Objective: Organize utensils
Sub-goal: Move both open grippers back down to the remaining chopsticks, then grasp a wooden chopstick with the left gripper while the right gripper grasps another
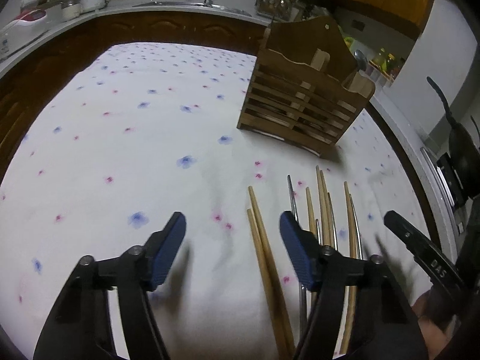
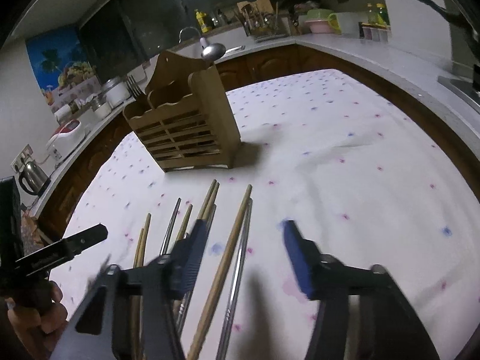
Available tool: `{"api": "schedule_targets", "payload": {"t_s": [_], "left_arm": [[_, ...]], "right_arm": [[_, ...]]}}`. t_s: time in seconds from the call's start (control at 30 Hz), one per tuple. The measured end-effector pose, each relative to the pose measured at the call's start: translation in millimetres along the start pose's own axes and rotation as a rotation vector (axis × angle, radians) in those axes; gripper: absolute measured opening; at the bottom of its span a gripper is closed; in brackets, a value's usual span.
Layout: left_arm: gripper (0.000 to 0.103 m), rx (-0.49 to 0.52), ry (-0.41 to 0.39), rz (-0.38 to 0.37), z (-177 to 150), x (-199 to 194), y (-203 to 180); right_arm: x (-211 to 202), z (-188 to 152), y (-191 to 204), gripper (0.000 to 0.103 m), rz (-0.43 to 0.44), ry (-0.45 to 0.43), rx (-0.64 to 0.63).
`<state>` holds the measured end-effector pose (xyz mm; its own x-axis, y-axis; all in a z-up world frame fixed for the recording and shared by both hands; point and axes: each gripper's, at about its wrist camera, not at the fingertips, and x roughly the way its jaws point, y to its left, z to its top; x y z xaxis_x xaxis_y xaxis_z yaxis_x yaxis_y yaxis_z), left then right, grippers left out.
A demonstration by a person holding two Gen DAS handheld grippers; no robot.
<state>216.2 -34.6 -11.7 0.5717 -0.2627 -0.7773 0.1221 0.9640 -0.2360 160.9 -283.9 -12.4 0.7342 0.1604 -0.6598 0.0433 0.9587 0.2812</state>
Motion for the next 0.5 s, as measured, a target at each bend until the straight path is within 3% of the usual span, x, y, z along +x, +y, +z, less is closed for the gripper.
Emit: {"api": "schedule_targets", "payload": {"t_s": [0.07,0.17,0.5], "left_arm": [[0.056,0.005,0.011,-0.006,3,5,-2],[0.055,0.013,0.026,-0.01,7,12,-4],[0.037,0.042,0.099,-0.03,21,46,-13]], "right_arm": [[8,5,4,0.027,0.023,0.022,-0.007],[21,6,11,0.021,0.055,0.065,-0.021],[62,2,10,0.013,0.04,0.178,-0.012]]}}
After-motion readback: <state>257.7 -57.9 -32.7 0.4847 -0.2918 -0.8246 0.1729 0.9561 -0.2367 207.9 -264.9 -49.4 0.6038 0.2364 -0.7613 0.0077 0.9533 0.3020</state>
